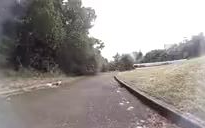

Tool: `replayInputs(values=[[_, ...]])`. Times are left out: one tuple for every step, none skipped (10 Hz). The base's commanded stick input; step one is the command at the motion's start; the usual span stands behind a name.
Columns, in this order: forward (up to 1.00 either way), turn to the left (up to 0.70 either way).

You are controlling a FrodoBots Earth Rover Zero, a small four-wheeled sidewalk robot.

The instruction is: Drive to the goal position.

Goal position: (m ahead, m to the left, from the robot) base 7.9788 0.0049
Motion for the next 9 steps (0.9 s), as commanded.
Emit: replayInputs(values=[[0.45,0.00],[0.45,0.00],[0.45,0.00],[0.45,0.00],[0.45,0.00],[0.45,0.00],[0.45,0.00],[0.45,0.00],[0.45,0.00]])
